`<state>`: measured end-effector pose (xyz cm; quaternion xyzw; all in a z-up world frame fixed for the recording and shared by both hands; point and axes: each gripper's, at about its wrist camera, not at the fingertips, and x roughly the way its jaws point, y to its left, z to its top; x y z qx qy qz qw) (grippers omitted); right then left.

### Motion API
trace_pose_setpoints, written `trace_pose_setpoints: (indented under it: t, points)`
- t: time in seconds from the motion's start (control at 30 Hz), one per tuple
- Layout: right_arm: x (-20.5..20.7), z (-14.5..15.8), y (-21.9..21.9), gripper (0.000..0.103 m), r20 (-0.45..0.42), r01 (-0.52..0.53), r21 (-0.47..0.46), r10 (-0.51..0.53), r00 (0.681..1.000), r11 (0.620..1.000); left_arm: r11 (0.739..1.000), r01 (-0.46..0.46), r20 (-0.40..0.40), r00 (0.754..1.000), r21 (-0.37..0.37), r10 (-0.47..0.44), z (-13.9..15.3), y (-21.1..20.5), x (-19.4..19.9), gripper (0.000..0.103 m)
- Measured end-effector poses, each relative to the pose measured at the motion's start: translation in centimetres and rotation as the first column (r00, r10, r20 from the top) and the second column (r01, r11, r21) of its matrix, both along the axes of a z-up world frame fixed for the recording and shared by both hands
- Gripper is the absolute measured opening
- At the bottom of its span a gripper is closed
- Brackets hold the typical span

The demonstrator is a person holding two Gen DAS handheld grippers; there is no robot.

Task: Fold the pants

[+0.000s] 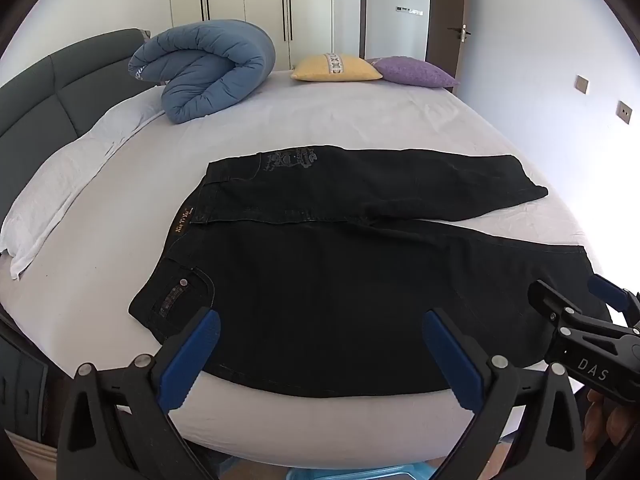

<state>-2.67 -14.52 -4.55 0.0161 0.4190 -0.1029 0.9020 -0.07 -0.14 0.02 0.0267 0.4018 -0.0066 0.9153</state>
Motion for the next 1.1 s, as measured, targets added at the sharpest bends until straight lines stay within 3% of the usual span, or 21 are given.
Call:
trace_pose_setpoints:
  t: [0.1,0.17,0.37,1.1]
  points:
    - [0.0,0.0,0.1,0.103,0.0,0.0,-0.001,0.0,1.0,1.0,1.0,-0.003,0.008,1.0,0.022,0.003,0.0,-1.1,-0.5,0.103]
    - [0.0,-0.1,0.1,0.103,-0.001,0.0,0.001,0.0,1.0,1.0,1.0,0.005,-0.011,1.0,-0.024,-0.005,0.1,-0.4,-0.1,0.103]
    - [0.1,-0.3,-0.1,0.103,-0.003,0.0,0.002,0.0,1.0,1.0,0.999,-0.005,-0.021,1.0,-0.037,0.004,-0.6,0.5,0.1,0.103]
    - [-0.1,-0.9,0.6,0.103,-0.01,-0.008,0.0,0.008,1.0,1.0,0.999,-0.018,-0.021,1.0,-0.041,0.017,-0.9,1.3,-0.5,0.103]
